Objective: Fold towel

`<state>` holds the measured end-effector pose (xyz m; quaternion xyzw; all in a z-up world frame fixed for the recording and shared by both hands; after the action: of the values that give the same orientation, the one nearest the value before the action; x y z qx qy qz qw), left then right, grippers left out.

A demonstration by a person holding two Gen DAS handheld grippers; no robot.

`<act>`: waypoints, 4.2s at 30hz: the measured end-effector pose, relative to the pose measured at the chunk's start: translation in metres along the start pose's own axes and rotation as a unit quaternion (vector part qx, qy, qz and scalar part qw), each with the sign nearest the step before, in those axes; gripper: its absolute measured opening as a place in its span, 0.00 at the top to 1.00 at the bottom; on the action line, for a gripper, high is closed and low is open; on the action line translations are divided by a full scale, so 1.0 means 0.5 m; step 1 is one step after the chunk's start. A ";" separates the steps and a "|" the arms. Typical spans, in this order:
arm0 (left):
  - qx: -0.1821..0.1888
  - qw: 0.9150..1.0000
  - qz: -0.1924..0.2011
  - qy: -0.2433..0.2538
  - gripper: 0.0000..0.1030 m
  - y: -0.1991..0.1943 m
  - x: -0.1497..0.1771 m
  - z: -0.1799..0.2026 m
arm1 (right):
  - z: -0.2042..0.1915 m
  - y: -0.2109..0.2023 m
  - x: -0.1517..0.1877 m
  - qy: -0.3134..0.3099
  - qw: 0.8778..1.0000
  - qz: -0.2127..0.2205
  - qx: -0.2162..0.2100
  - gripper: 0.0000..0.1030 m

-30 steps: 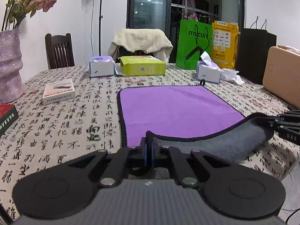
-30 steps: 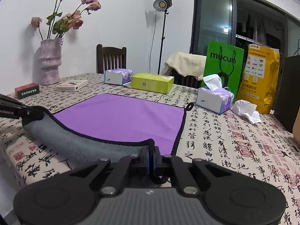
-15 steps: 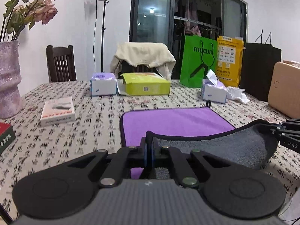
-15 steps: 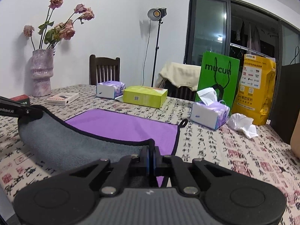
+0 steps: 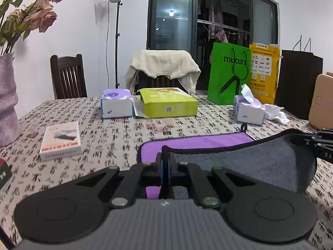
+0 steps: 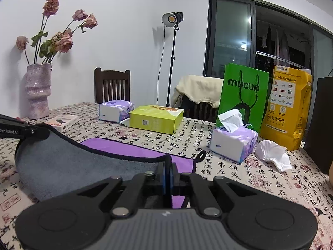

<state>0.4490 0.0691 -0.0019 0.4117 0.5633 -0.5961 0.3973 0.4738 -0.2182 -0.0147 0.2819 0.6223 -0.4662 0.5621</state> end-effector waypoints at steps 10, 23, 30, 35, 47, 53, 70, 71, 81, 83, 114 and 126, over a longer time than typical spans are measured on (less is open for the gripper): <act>0.002 1.000 -0.008 0.006 0.95 0.097 -0.063 -0.014 | 0.033 0.097 -0.037 0.011 1.000 -0.029 -0.001 0.96; -0.005 0.999 -0.037 -0.006 0.95 0.223 -0.083 -0.041 | 0.066 0.230 -0.067 0.001 0.998 -0.064 0.002 0.96; -0.008 0.997 -0.079 -0.023 0.95 0.308 -0.058 -0.060 | 0.080 0.320 -0.033 0.011 0.994 -0.106 0.001 0.96; -0.014 0.995 -0.096 -0.024 0.95 0.334 -0.038 -0.069 | 0.085 0.359 0.001 0.022 0.991 -0.132 -0.001 0.96; -0.043 0.993 -0.107 -0.006 0.68 0.342 -0.026 -0.077 | 0.105 0.364 0.015 0.033 0.989 -0.142 0.016 0.78; -0.049 0.995 -0.091 0.009 0.56 0.290 -0.044 -0.075 | 0.119 0.325 -0.009 0.039 0.991 -0.129 0.022 0.77; -0.057 0.997 -0.040 0.018 0.39 0.019 -0.049 -0.053 | 0.045 0.096 -0.057 0.026 0.996 -0.084 -0.005 0.58; -0.056 0.998 -0.037 0.018 0.39 0.004 -0.048 -0.050 | 0.040 0.083 -0.056 0.027 0.996 -0.082 -0.006 0.58; -0.048 0.999 -0.010 0.014 0.31 -0.154 -0.002 -0.007 | -0.039 -0.075 -0.031 0.013 0.998 -0.059 -0.032 0.50; -0.047 0.999 -0.007 0.010 0.28 -0.182 0.018 -0.002 | -0.054 -0.103 -0.021 0.006 0.998 -0.055 -0.034 0.50; -0.040 0.998 0.053 0.001 0.21 -0.492 0.148 0.048 | -0.200 -0.426 0.054 -0.013 0.999 0.012 -0.045 0.41; -0.039 0.997 0.061 0.007 0.16 -0.523 0.160 0.073 | -0.214 -0.463 0.036 -0.013 0.998 0.042 -0.044 0.32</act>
<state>0.1746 0.0449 0.0139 0.4338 0.5627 -0.5450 0.4452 0.2205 -0.2194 0.0216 0.2770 0.6222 -0.4179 0.6012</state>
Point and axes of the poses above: each gripper's, at about its wrist camera, not at the fingertips, and y roughly the way its jaws point, z to its right, x to its underside, the point moved 7 cm from there along y, roughly the way its jaws point, and after that the axes turned 4 degrees about z, right-handed, at the moved point
